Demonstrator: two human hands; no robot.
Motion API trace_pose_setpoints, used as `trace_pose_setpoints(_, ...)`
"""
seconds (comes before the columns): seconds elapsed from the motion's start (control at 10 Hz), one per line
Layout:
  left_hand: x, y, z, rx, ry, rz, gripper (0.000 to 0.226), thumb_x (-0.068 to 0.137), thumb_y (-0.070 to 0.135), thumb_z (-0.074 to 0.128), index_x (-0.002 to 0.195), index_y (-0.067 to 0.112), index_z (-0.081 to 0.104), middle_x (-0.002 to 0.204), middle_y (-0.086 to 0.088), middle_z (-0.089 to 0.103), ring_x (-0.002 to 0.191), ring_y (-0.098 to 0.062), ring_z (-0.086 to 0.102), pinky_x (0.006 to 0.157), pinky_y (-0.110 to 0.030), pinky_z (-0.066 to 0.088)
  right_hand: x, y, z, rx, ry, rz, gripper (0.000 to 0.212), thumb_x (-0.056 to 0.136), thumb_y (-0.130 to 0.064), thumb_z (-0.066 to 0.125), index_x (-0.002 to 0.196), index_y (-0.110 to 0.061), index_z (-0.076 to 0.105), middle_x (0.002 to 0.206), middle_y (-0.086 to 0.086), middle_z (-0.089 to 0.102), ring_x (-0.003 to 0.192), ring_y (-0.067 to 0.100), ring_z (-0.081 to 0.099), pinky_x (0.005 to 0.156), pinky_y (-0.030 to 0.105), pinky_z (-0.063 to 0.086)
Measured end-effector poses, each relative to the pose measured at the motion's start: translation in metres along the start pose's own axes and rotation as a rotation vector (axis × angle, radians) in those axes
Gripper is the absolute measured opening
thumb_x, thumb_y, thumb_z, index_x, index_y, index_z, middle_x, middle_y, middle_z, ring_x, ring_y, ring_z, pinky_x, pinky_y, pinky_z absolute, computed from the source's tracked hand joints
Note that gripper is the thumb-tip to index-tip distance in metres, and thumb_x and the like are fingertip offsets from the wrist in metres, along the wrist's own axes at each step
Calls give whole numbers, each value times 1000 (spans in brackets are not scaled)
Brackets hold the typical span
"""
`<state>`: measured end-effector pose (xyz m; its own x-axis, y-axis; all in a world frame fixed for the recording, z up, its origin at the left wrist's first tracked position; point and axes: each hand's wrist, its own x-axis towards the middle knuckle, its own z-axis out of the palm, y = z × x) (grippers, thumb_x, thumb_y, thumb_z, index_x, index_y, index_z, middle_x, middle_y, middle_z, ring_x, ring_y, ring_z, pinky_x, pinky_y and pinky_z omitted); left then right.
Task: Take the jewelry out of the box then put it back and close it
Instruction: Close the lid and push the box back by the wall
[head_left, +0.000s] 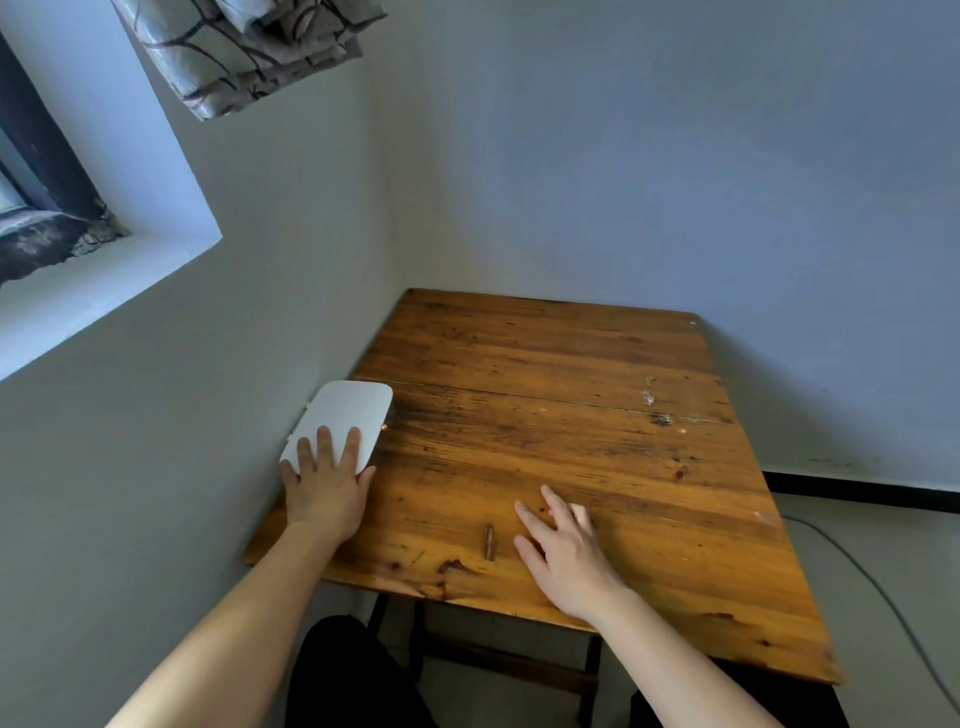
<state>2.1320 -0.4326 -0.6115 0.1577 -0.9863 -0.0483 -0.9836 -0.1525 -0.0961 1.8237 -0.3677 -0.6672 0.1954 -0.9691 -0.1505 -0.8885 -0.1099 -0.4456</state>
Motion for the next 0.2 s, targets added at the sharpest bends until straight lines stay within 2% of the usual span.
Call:
trace_pose_setpoints(0.1,2,-2,-3,-11,-28,-12,66,100,54,18,155,28,-7,164,-16,-2,149,-41,0,118,-59,10,-1,1,-5,104,-47,21,58,99,-57,38,153,-41,26,165,-6,5,147,21,11,119,48,22)
trace_pose_setpoints(0.2,-7,6,-3,11,47,-44,63,102,48,26,156,26,1,163,-20,2,149,-41,1,117,-61,13,-3,-5,-32,206,-65,12,57,97,-48,52,150,-38,35,164,-9,17,148,18,19,118,45,27)
